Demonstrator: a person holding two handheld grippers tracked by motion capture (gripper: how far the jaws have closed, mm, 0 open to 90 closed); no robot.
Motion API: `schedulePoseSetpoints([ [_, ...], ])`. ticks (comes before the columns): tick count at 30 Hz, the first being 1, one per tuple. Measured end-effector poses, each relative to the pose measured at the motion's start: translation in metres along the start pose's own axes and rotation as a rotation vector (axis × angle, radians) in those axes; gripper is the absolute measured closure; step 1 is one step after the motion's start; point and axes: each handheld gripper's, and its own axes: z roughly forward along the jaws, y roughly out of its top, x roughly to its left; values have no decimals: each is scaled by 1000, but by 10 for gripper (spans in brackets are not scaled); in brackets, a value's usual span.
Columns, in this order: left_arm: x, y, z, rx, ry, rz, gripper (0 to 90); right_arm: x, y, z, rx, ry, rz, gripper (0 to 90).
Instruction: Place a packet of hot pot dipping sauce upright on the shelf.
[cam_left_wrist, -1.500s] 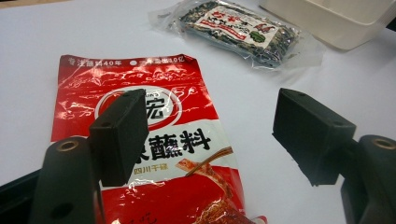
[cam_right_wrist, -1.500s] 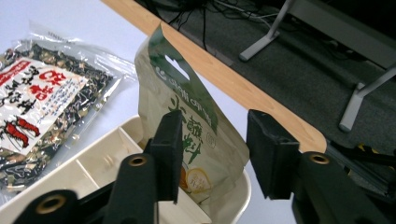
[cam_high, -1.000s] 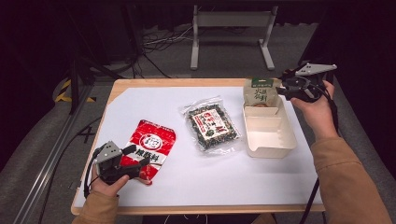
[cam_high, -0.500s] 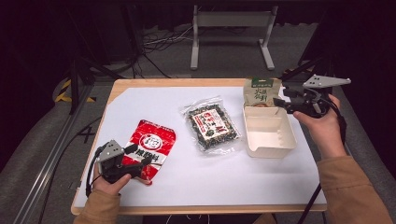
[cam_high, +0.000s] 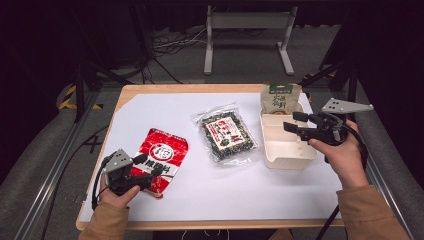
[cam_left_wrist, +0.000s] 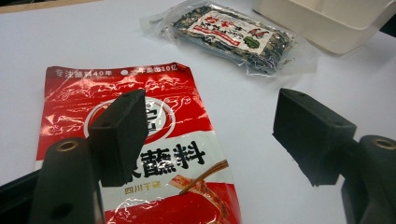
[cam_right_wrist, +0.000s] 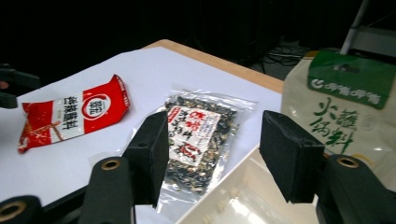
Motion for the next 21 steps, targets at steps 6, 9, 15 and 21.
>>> schedulePoseSetpoints([
  [6, 0, 0, 0, 0, 1, 2, 266, 18, -5, 5, -8, 43, -12, 421],
  [9, -1, 0, -1, 2, 1, -1, 265, 27, -8, 9, -6, 58, -26, 423],
  [15, 0, 0, -1, 4, 1, 2, 265, 36, -10, 13, -8, 74, -46, 425],
  [21, 0, -1, -2, 6, 9, 6, 260, 40, -11, 19, -16, 90, -61, 431],
])
